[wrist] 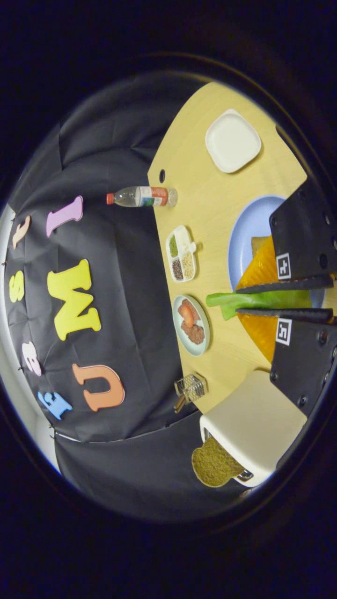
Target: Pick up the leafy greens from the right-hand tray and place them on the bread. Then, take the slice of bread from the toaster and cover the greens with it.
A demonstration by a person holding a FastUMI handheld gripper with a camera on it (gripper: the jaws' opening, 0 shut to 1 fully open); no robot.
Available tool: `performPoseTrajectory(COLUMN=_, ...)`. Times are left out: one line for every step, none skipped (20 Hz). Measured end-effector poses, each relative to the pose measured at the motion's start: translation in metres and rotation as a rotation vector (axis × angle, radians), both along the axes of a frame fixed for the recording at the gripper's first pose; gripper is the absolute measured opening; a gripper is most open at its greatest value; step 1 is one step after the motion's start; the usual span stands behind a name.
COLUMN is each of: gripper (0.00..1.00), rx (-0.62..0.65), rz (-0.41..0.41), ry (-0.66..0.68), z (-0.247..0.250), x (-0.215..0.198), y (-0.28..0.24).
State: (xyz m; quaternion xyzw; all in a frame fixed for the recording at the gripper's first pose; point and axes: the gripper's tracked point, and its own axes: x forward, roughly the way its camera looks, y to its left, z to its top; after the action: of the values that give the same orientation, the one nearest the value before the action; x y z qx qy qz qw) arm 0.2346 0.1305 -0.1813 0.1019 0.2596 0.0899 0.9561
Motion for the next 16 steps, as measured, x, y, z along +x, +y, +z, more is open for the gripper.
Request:
performPoseTrajectory(gripper=0.19, rx=-0.007, rz=0.004, ry=0.001, z=-0.002, x=0.000, y=0.002)
performPoseTrajectory(gripper=0.26, rx=-0.016, rz=0.007, ry=0.000, z=-0.005, x=0.000, y=0.004)
performPoseTrajectory(gripper=0.33, rx=-0.023, rz=0.002, ry=0.001, z=-0.008, x=0.000, y=0.003)
performPoseTrajectory(gripper=0.34, rx=-0.021, rz=0.005, ry=0.001, z=-0.010, x=0.001, y=0.005)
performPoseTrajectory(gripper=0.41, rx=-0.027, rz=0.002, ry=0.005, z=-0.011, x=0.001, y=0.003)
performPoseTrajectory(gripper=0.48, rx=-0.031, rz=-0.001, ry=-0.002, z=-0.009, x=0.001, y=0.002)
performPoseTrajectory(gripper=0.55, rx=-0.036, rz=-0.003, ry=-0.019, z=-0.006, x=0.003, y=-0.001)
performPoseTrajectory(gripper=0.63, rx=-0.042, rz=-0.007, ry=-0.042, z=0.002, x=0.000, y=-0.003)
performPoseTrajectory(gripper=0.71, rx=-0.049, rz=-0.013, ry=-0.069, z=0.011, x=-0.001, y=-0.007)
performPoseTrajectory(gripper=0.78, rx=-0.059, rz=-0.019, ry=-0.100, z=0.020, x=-0.004, y=-0.009)
performPoseTrajectory(gripper=0.86, rx=-0.065, rz=-0.025, ry=-0.131, z=0.032, x=-0.007, y=-0.013)
performPoseTrajectory(gripper=0.93, rx=-0.067, rz=-0.030, ry=-0.163, z=0.045, x=-0.011, y=-0.015)
performPoseTrajectory(gripper=0.96, rx=-0.070, rz=-0.036, ry=-0.193, z=0.059, x=-0.015, y=-0.016)
performPoseTrajectory(gripper=0.96, rx=-0.078, rz=-0.043, ry=-0.222, z=0.072, x=-0.021, y=-0.018)
performPoseTrajectory(gripper=0.96, rx=-0.087, rz=-0.050, ry=-0.243, z=0.086, x=-0.027, y=-0.019)
performPoseTrajectory(gripper=0.96, rx=-0.092, rz=-0.052, ry=-0.260, z=0.098, x=-0.035, y=-0.015)
